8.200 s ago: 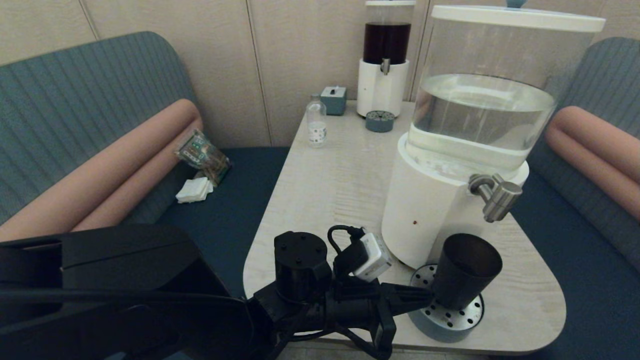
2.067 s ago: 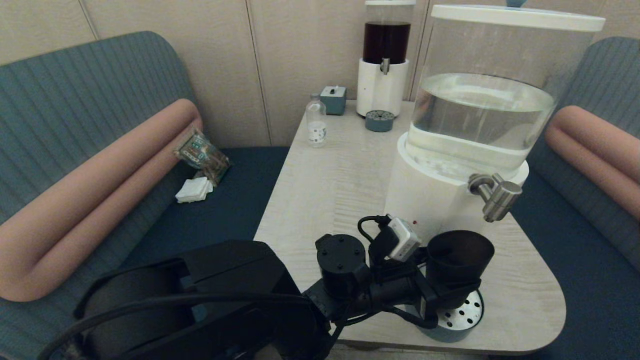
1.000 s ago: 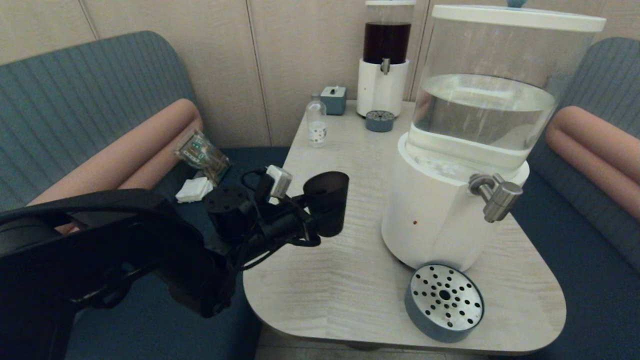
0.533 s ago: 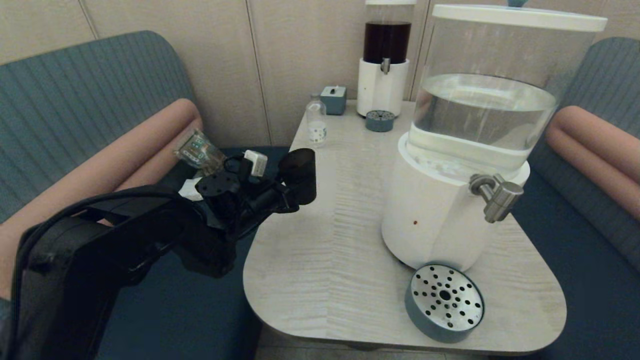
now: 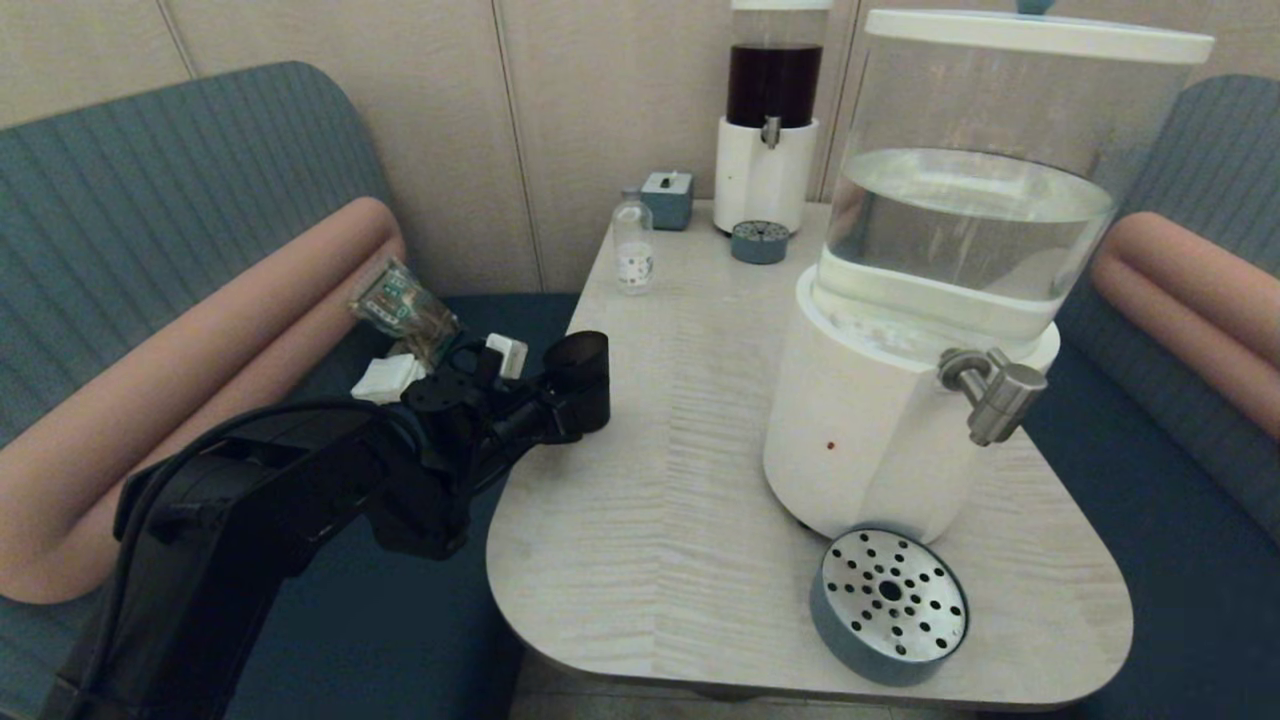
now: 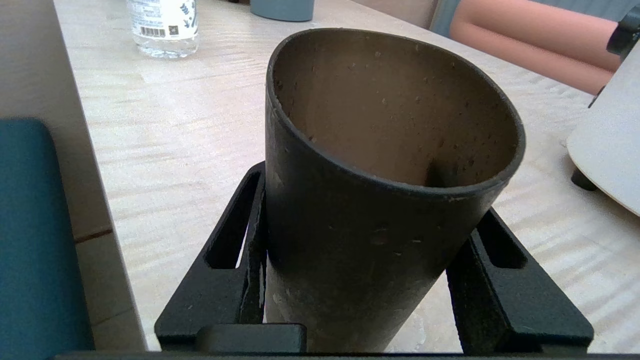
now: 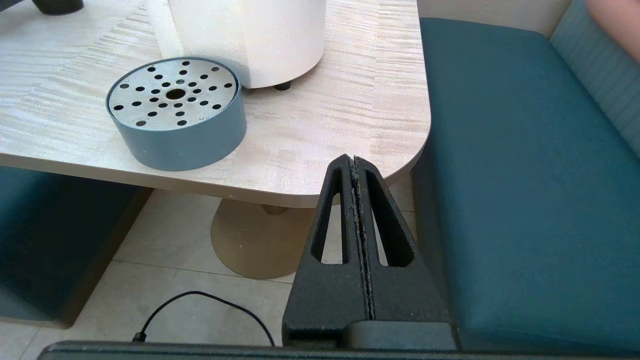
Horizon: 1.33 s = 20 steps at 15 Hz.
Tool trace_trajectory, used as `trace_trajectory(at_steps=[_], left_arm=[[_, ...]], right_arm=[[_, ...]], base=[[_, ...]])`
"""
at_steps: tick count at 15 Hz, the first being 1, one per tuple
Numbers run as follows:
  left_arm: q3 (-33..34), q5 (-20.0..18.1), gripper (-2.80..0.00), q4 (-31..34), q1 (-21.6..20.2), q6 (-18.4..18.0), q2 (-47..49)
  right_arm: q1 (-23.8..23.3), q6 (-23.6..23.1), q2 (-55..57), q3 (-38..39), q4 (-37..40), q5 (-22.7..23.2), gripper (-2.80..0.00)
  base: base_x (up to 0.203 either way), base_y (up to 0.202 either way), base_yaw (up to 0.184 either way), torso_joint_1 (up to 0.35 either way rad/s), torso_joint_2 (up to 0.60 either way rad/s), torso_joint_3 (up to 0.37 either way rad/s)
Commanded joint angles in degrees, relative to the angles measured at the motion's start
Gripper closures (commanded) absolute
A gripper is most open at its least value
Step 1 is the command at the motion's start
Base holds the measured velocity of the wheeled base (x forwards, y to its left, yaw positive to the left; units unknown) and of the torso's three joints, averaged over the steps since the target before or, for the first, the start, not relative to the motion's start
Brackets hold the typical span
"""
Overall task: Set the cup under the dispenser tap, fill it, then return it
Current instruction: Place the cup next to the water dispenser
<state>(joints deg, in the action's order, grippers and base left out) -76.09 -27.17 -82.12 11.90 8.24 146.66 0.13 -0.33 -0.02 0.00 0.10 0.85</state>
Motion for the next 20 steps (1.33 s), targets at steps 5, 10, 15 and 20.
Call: trace_trajectory(at_steps=[5, 10, 15, 20], left_arm=[[0.07, -0.16, 0.0, -0.15, -0.03, -0.86, 0.46], [1.05, -0.6, 0.0, -0.5, -0.03, -1.91, 0.03], [2.92, -0.51, 0.0, -2.13, -0.09, -1.91, -0.24], [3.35, -0.43, 0.0, -3.51, -0.12, -1.83, -0.24]], right_arm=[[0.04, -0.02, -0.06, 0.0, -0.01, 0.03, 0.0], [0.04, -0.01, -0.06, 0.08, -0.01, 0.03, 0.0], [0.04, -0.02, -0.06, 0.01, -0.01, 0.03, 0.0], [0.04, -0.02, -0.06, 0.09, -0.01, 0.03, 0.0]], base=[[0.0, 0.0, 0.0, 0.0, 0.0, 0.0], [0.0, 0.0, 0.0, 0.0, 0.0, 0.0], [0.0, 0.0, 0.0, 0.0, 0.0, 0.0], [0.0, 0.0, 0.0, 0.0, 0.0, 0.0]])
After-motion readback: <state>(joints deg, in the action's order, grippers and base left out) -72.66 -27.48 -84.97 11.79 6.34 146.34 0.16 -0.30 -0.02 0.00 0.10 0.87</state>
